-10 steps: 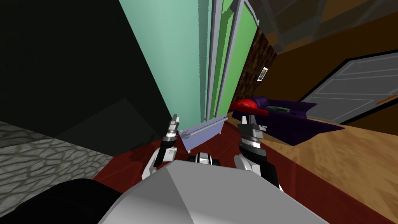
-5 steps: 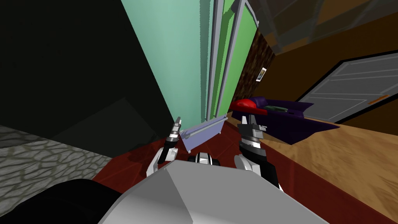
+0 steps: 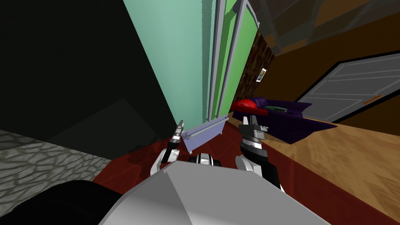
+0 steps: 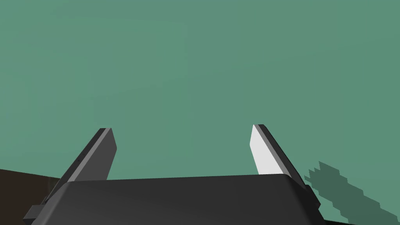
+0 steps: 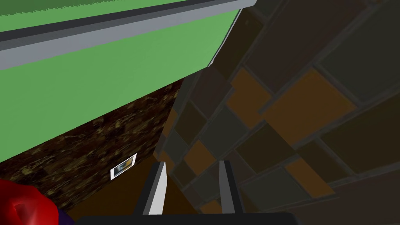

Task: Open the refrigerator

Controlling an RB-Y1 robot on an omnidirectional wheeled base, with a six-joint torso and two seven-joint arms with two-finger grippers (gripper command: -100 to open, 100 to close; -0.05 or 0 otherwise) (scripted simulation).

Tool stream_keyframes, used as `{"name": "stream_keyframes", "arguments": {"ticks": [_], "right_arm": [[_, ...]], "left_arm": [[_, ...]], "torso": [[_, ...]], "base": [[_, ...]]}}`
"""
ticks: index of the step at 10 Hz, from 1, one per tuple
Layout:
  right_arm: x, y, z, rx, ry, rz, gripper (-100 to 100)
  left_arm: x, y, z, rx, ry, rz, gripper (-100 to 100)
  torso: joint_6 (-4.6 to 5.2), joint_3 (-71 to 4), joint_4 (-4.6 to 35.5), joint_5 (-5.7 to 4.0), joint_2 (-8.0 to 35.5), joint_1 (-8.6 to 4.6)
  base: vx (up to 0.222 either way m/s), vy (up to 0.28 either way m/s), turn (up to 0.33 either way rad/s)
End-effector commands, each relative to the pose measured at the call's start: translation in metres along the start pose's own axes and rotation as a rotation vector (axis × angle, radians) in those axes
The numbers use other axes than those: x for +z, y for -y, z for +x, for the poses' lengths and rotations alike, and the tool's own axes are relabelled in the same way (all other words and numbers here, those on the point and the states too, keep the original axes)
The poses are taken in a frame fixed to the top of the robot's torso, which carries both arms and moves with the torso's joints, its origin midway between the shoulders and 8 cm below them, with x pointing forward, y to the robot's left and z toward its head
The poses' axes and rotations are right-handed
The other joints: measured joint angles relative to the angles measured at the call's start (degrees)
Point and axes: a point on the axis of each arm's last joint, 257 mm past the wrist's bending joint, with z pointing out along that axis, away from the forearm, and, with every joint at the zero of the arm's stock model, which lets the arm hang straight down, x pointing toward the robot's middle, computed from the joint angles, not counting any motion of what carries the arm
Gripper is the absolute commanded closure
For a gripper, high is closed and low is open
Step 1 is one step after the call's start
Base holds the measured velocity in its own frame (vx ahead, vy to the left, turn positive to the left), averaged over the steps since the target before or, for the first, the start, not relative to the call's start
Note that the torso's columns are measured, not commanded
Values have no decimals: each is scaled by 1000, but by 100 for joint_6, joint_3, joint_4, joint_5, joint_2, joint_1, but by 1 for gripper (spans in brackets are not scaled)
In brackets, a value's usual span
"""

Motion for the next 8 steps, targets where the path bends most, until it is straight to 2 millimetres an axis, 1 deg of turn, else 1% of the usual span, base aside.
{"name": "stream_keyframes", "arguments": {"ticks": [1,3,5,6,7,8], "right_arm": [[0,0,0,0,0,0,0],[0,0,0,0,0,0,0],[0,0,0,0,0,0,0],[0,0,0,0,0,0,0],[0,0,0,0,0,0,0],[0,0,0,0,0,0,0]], "left_arm": [[-9,-31,15,-10,-24,-58,-100],[-17,-57,26,-18,-43,-107,-100],[-22,-70,31,-22,-52,-131,-100],[-27,-81,37,-26,-61,-153,-100],[-27,-83,37,-26,-62,-156,-100],[-33,-95,42,-30,-71,-181,-100]], "torso": [[0,-1,0,1,-1,3],[0,0,0,1,0,4],[0,2,1,0,3,2],[-1,0,0,0,0,-1],[0,-2,-1,0,-3,-1],[-1,-2,-1,0,-2,0]], "base": [[-6,33,-29],[-6,34,-26],[-12,29,-21],[-1,21,-18],[-1,17,-10],[-3,19,-18]]}}
